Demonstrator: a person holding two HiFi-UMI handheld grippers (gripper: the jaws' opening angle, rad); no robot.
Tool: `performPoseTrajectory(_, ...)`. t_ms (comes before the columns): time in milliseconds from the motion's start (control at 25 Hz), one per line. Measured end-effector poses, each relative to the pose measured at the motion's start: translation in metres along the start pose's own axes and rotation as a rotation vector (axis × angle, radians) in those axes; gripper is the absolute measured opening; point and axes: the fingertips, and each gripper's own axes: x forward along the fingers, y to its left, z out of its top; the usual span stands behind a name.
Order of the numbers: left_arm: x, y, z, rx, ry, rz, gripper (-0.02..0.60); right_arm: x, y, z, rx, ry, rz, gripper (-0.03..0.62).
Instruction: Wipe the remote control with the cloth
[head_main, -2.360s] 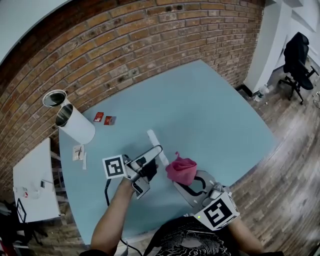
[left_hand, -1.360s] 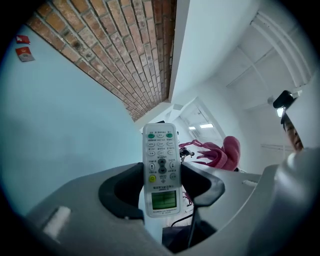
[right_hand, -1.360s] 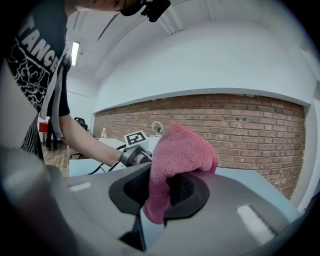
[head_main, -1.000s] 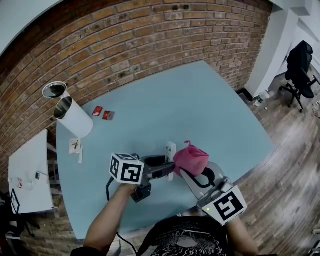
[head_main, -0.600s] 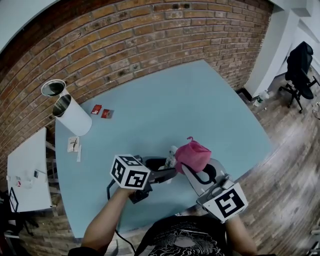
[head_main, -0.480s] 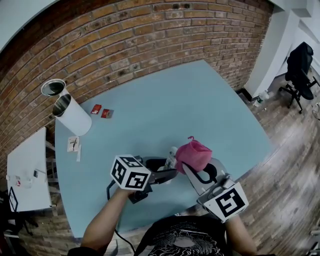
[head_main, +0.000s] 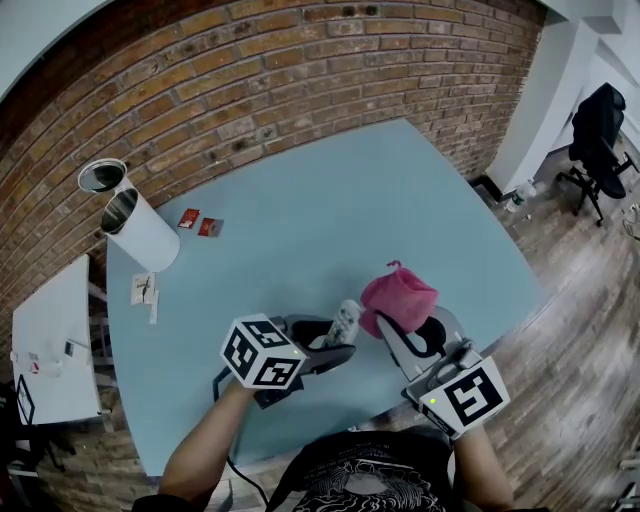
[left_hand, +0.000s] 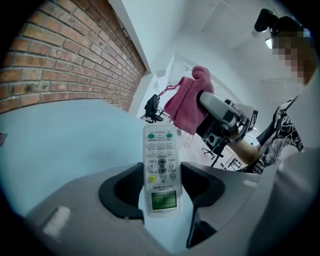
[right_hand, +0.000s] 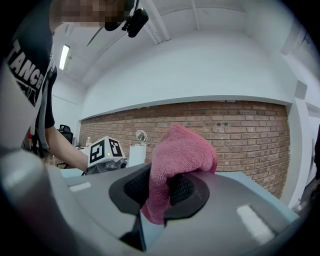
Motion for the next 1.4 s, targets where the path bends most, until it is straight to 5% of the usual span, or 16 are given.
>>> performPoseTrajectory(840,0.008,-0.025,-0.001,0.383,0.121,0.073,0.236,-0.008,-0.021,0.000,0.014,0.025,-0.037,0.063)
performPoseTrajectory(1080,0.008,-0.039,-0.001,0.493,0.137,0.047,0.236,-0.006,-0.024,0.000,0.107,0.026,0.044,0.063)
performPoseTrajectory(1400,0.006,-0.065,0.002,0.541,0.103,-0.056,0.236,-0.004,-0.027,0.002,0.308,0.000,0.191,0.063)
